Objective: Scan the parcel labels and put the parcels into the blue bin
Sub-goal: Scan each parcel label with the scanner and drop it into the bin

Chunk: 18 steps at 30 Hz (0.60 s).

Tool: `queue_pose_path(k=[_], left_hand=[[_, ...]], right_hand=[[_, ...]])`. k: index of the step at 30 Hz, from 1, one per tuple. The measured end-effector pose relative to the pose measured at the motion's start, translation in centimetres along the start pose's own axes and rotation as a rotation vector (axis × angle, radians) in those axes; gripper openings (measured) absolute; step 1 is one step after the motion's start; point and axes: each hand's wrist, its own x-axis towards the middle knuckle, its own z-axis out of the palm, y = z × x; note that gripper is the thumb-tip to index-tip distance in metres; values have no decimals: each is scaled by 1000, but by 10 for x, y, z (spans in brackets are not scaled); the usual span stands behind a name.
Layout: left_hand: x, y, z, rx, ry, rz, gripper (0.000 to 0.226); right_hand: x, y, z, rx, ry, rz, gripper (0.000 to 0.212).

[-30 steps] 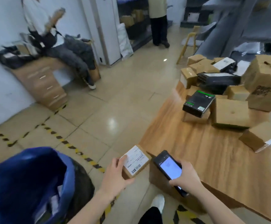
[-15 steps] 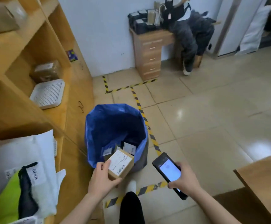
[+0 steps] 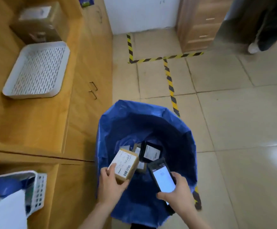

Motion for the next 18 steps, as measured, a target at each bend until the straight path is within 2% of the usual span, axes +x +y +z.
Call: queue_pose_path(k=[5,10,18], left_hand=[[111,-11,75,-18,-41,-43,81],[201,-39,159,22,-47,-113,79],[289,-90,257,-42,-24,-164,81]], right_hand=[[129,9,67,-29,-58,134,82],[242,60,129,-120,-91,195,86],[352,122,191,-220,-139,213,89]])
